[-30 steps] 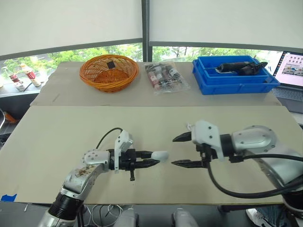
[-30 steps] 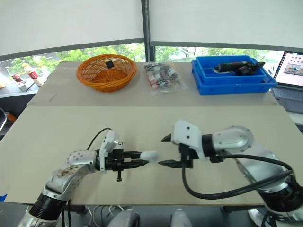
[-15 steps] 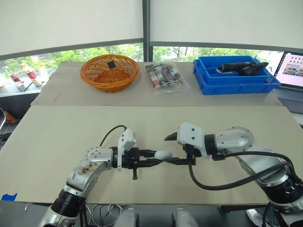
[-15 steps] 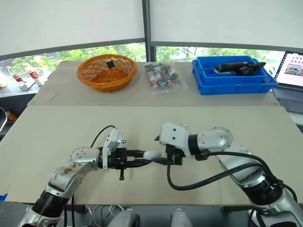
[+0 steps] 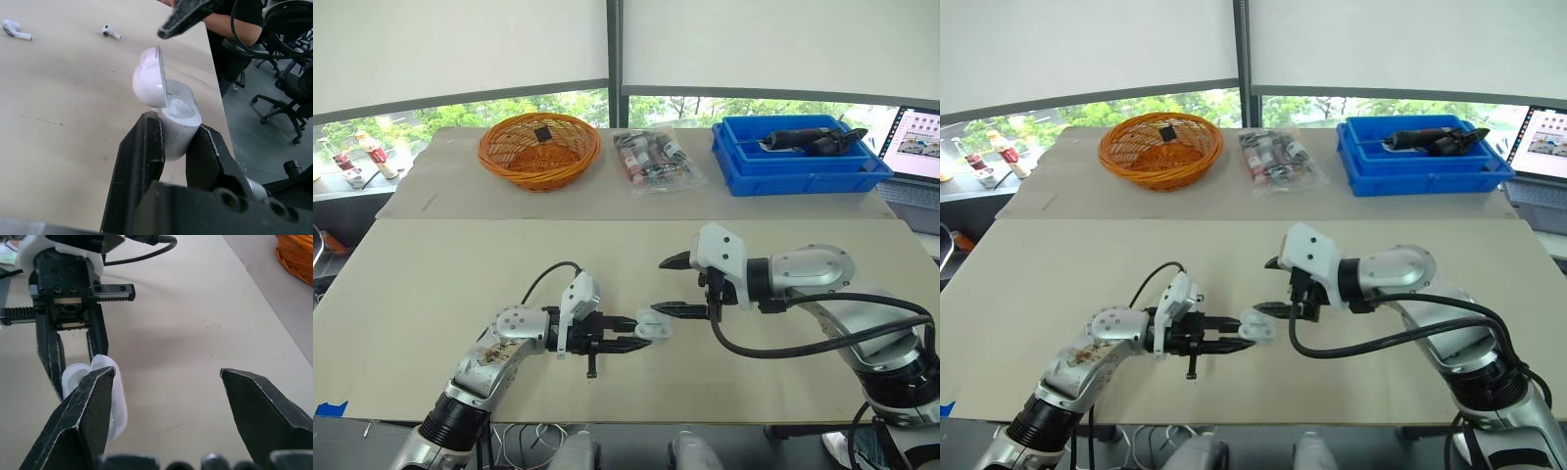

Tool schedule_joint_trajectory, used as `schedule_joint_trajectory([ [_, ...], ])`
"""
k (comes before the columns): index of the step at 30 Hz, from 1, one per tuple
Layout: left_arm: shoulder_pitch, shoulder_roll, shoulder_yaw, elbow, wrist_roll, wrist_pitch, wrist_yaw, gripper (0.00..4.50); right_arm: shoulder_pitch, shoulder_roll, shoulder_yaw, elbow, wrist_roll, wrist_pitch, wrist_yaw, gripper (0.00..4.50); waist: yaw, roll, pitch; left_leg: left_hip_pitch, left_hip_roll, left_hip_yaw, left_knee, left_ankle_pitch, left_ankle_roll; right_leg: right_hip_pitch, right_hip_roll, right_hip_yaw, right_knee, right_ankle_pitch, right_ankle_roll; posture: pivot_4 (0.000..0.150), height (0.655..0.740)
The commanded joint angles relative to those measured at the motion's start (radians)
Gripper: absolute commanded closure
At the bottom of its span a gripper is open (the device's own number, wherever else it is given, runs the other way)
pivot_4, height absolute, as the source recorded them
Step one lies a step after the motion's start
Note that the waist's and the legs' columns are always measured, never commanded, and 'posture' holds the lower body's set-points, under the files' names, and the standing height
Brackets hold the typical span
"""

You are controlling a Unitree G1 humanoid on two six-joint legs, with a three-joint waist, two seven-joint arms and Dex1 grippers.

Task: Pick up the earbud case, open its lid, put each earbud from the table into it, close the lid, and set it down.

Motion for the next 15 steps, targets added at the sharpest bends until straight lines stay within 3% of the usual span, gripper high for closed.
schedule_joint_trajectory([
  [1, 0.012, -0.009, 0.045, -0.006, -0.01, -0.022, 0.035, 3.89, 0.042, -0.034, -0.106, -0.079, 0.075, -0.012, 0.03, 0.69, 0.002, 0.0, 0.0, 0.0, 0.0, 0.0, 0.0, 0.0, 0.0, 0.0, 0.0, 0.0, 0.0, 0.0, 0.0, 0.15, 0.74],
  [6, 0.055, -0.06, 0.144, 0.056, 0.017, -0.114, 0.164, 3.89, 0.217, -0.057, -0.242, -0.099, 0.044, -0.139, 0.005, 0.69, 0.003, 0.0, 0.0, 0.0, 0.0, 0.0, 0.0, 0.0, 0.0, 0.001, 0.0, 0.0, 0.0, 0.0, 0.0, 0.15, 0.74],
  [15, 0.129, -0.08, 0.273, 0.178, 0.063, -0.267, 0.278, 3.89, 0.736, 0.128, -0.602, -0.029, -0.116, -0.477, -0.211, 0.69, 0.02, 0.0, 0.0, 0.001, 0.0, 0.001, 0.0, 0.0, 0.0, 0.001, -0.001, 0.001, 0.001, 0.0, 0.0, 0.15, 0.74],
])
